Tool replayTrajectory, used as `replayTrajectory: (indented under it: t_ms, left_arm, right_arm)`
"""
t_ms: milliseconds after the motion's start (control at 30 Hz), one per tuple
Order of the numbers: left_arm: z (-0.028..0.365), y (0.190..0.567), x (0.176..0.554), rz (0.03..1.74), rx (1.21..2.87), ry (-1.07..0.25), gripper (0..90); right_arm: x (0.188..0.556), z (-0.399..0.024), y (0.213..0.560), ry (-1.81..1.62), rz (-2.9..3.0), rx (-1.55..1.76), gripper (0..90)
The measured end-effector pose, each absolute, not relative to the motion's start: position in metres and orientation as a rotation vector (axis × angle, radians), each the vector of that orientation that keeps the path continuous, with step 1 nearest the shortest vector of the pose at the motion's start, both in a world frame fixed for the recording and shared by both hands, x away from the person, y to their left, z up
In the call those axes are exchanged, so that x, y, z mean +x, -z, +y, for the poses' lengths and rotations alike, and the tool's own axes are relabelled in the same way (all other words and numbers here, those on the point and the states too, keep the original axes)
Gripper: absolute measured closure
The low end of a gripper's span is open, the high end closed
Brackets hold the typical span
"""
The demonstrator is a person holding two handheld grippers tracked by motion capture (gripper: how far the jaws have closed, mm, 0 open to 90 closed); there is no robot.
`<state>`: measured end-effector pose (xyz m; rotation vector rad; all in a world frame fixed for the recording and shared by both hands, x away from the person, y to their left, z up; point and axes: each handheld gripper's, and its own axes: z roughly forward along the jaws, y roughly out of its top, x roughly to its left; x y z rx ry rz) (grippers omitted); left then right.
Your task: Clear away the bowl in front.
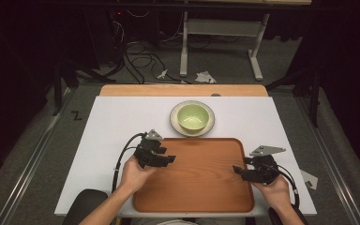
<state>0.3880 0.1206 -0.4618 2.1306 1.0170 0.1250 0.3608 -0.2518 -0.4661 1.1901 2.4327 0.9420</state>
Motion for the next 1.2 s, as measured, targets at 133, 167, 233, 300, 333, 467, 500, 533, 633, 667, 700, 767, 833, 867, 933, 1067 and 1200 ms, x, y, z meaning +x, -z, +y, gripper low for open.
replayTrajectory:
  t_ms: [133,167,233,300,333,467,500,533,633,667,700,767,833,867,933,1067,1200]
  left_arm:
    - [0.12,0.457,0.386,0.997,2.127,-0.125,47.1]
    - [0.12,0.457,0.386,0.997,2.127,-0.125,47.1]
    - [0.12,0.455,0.384,0.988,2.12,-0.126,47.0]
    - [0.118,0.451,0.382,0.96,2.132,-0.135,46.9]
    - [0.117,0.45,0.382,0.959,2.129,-0.134,46.9]
    - [0.115,0.444,0.382,0.936,2.144,-0.133,46.4]
    - [0.115,0.442,0.382,0.932,2.145,-0.131,46.4]
    - [0.115,0.441,0.382,0.931,2.14,-0.122,46.2]
    - [0.116,0.436,0.384,0.929,2.127,-0.107,46.2]
    - [0.115,0.435,0.385,0.932,2.122,-0.103,46.2]
    - [0.115,0.435,0.385,0.932,2.122,-0.103,46.2]
    - [0.115,0.432,0.389,0.933,2.126,-0.101,46.2]
    - [0.114,0.43,0.392,0.935,2.128,-0.098,46.1]
    - [0.114,0.429,0.393,0.935,2.129,-0.094,46.1]
    - [0.113,0.428,0.396,0.935,2.124,-0.091,46.1]
    - [0.11,0.424,0.402,0.938,2.124,-0.086,46.0]
    - [0.108,0.422,0.406,0.94,2.117,-0.08,45.7]
  right_arm:
    - [0.362,-0.251,0.467,-0.936,2.433,1.195,42.9]
    - [0.362,-0.251,0.467,-0.934,2.433,1.193,42.9]
    - [0.362,-0.251,0.467,-0.932,2.434,1.189,42.9]
    - [0.361,-0.252,0.466,-0.934,2.435,1.195,42.9]
    - [0.361,-0.251,0.466,-0.932,2.436,1.199,42.9]
    - [0.362,-0.251,0.467,-0.932,2.434,1.196,42.9]
    - [0.362,-0.252,0.467,-0.933,2.432,1.193,42.9]
    - [0.362,-0.252,0.467,-0.933,2.432,1.194,42.9]
    - [0.362,-0.251,0.467,-0.933,2.432,1.197,42.9]
    - [0.362,-0.251,0.467,-0.933,2.433,1.194,42.9]
    - [0.362,-0.251,0.467,-0.932,2.433,1.196,42.8]
    - [0.362,-0.251,0.467,-0.932,2.432,1.199,42.9]
    - [0.362,-0.251,0.467,-0.934,2.433,1.195,42.8]
    - [0.362,-0.251,0.467,-0.932,2.435,1.192,42.9]
    - [0.362,-0.251,0.467,-0.931,2.435,1.197,42.9]
    - [0.362,-0.251,0.467,-0.93,2.435,1.197,42.9]
    - [0.362,-0.252,0.467,-0.93,2.438,1.196,42.9]
